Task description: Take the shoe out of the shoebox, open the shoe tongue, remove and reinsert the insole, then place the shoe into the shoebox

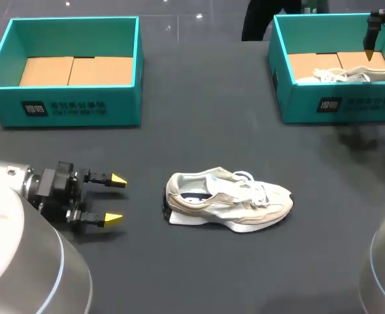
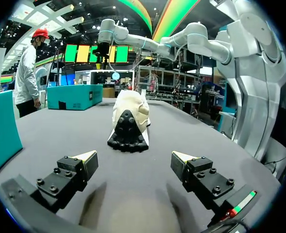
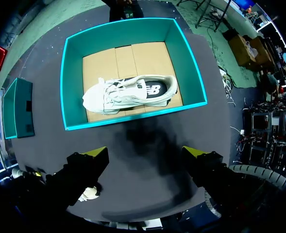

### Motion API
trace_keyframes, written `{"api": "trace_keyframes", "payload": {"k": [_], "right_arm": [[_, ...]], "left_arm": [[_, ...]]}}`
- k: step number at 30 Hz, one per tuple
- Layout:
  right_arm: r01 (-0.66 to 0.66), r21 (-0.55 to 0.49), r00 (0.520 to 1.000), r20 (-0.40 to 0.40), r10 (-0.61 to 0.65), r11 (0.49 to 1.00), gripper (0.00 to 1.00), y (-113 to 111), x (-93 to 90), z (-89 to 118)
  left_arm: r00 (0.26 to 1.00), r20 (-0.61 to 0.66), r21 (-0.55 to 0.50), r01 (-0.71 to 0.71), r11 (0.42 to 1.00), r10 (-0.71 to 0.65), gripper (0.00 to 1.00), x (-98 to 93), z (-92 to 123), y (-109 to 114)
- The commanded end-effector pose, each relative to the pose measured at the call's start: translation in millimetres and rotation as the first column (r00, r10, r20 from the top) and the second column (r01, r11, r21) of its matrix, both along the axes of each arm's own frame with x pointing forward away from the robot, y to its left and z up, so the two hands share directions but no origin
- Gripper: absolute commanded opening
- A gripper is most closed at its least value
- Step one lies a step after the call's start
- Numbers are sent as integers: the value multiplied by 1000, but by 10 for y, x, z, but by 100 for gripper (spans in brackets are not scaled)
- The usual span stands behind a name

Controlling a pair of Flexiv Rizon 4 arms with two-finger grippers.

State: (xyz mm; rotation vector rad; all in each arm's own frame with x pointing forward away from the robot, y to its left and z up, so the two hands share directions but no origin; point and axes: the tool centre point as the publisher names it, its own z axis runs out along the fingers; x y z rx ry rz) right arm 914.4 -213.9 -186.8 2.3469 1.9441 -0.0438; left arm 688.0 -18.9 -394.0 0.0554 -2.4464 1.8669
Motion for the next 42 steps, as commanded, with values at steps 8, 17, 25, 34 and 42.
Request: {"api": "trace_keyframes", "payload": {"k": [8, 17, 25, 34, 42], "right_arm": [[0, 0, 1000, 1, 0, 1000, 100, -1, -7, 0], [0, 0, 1000, 1, 0, 1000, 100, -1, -7, 0], [0, 0, 1000, 1, 0, 1000, 100, -1, -7, 0], [0, 0, 1000, 1, 0, 1000, 100, -1, -7, 0], [0, 0, 1000, 1, 0, 1000, 100, -1, -7, 0]], "left_arm": [[1000, 2, 3, -9, 1000, 9, 100, 7, 15, -334], [1000, 3, 7, -5, 1000, 5, 100, 18, 32, -398], [1000, 3, 10, -7, 1000, 7, 100, 25, -7, -411], [999, -49, -27, -17, 999, 15, 100, 205, -192, -635], [998, -69, -48, -5, 999, 2, 100, 273, -236, -808]]}}
